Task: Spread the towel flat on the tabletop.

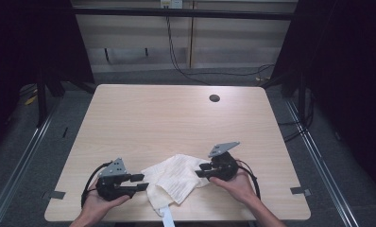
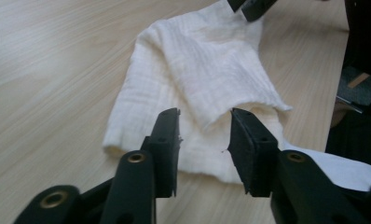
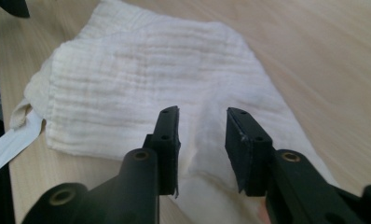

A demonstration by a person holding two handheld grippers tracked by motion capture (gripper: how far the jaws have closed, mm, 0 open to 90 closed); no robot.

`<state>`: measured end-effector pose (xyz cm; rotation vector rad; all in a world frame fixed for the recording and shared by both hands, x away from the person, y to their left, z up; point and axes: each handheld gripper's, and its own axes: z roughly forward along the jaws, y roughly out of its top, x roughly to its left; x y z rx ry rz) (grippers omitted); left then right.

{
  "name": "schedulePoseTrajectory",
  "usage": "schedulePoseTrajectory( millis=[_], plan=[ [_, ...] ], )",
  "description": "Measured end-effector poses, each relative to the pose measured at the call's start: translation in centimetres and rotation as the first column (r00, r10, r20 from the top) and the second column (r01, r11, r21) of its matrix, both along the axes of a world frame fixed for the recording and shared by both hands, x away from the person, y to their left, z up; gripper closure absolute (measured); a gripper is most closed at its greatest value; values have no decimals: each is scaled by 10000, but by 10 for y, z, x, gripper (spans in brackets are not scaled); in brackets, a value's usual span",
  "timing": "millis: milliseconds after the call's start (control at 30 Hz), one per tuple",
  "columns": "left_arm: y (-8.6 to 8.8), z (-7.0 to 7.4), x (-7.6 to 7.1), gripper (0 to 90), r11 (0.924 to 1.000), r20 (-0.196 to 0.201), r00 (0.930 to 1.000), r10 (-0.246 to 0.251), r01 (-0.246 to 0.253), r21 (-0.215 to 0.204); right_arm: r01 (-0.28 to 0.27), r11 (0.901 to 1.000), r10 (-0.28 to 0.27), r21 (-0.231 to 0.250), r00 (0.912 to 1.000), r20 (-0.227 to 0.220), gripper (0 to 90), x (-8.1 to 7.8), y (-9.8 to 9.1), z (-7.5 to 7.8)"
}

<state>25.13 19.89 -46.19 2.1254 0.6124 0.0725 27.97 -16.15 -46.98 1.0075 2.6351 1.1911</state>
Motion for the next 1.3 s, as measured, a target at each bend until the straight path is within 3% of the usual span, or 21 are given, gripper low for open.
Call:
schedulePoseTrajectory(
  millis=[33,100,133,267,400,600,667,767,800,833,900,933,1033,1067,1133,1200,1300],
  plan=[
    [-6,2,0,656,9999,118,9999,-116,115,85,341,9994,-339,-78,9992,209,642,-3,-13,9],
    [-18,6,1,668,9989,158,9988,-467,466,35,336,9994,-334,-46,9992,227,642,-4,-18,12],
    [-26,9,1,697,9977,276,9974,-661,657,144,767,9970,-769,66,9963,381,639,-8,-33,21],
    [-60,14,9,715,9915,378,9910,-1280,1271,268,1152,9932,-1159,162,9918,547,628,-12,-52,25],
    [-80,10,10,722,9834,172,9835,-1799,1794,274,1606,9868,-1617,222,9850,606,633,-18,-70,17],
    [-93,-6,-2,710,9683,-229,9695,-2438,2447,507,1992,9794,-2007,336,9784,495,658,-22,-85,3],
    [-96,-11,-6,706,9622,-324,9647,-2614,2631,704,2149,9758,-2163,402,9757,343,660,-22,-86,-1],
    [-101,-12,-11,696,9506,-293,9551,-2948,2963,928,2114,9774,-2114,55,9768,341,654,-23,-85,-6],
    [-103,-14,-11,690,9440,-339,9490,-3136,3154,971,2139,9769,-2138,19,9764,302,651,-23,-84,-6],
    [-104,-16,-12,690,9446,-283,9502,-3103,3115,1030,2145,9767,-2144,28,9762,310,650,-23,-84,-6],
    [-107,-20,-12,688,9365,-471,9457,-3216,3251,1316,2175,9761,-2175,21,9756,309,648,-22,-84,-7],
    [-110,-21,-13,662,9385,-137,9498,-3126,3110,1503,2166,9762,-2160,-121,9756,389,651,-22,-84,-9],
    [-111,-21,-14,630,9356,-289,9467,-3208,3214,1464,2159,9761,-2151,-240,9761,318,652,-21,-85,-11],
    [-111,-21,-17,613,9267,-351,9415,-3352,3362,1679,2193,9753,-2187,-258,9754,266,651,-22,-85,-12],
    [-110,-23,-23,596,9192,-204,9380,-3459,3432,1931,2159,9757,-2150,-368,9762,275,649,-21,-85,-15],
    [-110,-25,-24,567,9196,39,9445,-3285,3189,2293,2247,9733,-2240,-464,9744,208,638,-20,-85,-16],
    [-109,-29,-21,534,9270,-53,9497,-3131,3068,2159,2241,9735,-2223,-451,9741,406,628,-19,-87,-15]
  ],
)
